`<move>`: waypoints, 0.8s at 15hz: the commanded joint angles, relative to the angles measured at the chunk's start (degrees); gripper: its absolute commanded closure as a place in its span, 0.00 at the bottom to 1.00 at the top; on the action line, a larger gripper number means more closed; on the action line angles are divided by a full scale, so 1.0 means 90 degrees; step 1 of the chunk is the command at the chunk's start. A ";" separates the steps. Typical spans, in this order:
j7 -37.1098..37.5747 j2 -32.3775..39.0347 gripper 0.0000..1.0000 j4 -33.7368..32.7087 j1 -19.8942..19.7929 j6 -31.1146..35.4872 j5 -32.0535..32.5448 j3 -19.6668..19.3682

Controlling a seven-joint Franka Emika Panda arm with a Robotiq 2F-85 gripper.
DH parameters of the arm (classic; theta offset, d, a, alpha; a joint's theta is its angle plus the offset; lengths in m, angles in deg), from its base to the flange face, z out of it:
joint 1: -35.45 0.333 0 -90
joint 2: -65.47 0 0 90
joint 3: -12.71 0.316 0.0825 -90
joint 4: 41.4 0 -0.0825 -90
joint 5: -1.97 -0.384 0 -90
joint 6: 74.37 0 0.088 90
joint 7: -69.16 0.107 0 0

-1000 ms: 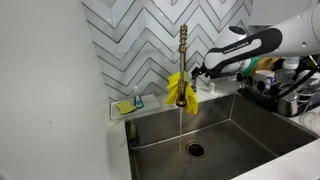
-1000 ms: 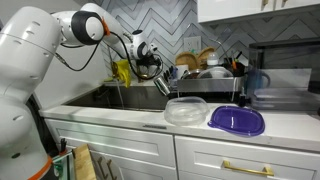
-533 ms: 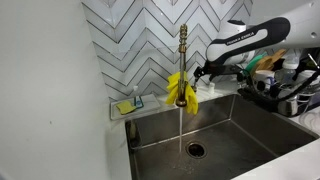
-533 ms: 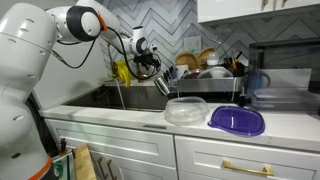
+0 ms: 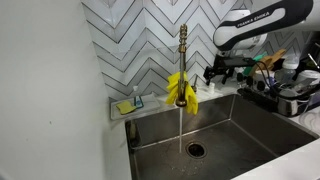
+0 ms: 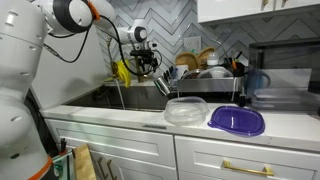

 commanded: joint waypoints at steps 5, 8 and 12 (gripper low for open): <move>0.0044 -0.1469 0.00 0.0866 -0.0562 -0.2129 -0.0408 -0.0076; -0.0154 -0.2100 0.00 0.1293 -0.0922 -0.2535 -0.0733 -0.0179; -0.1405 -0.3021 0.00 0.2462 -0.1408 -0.1928 -0.0743 -0.0438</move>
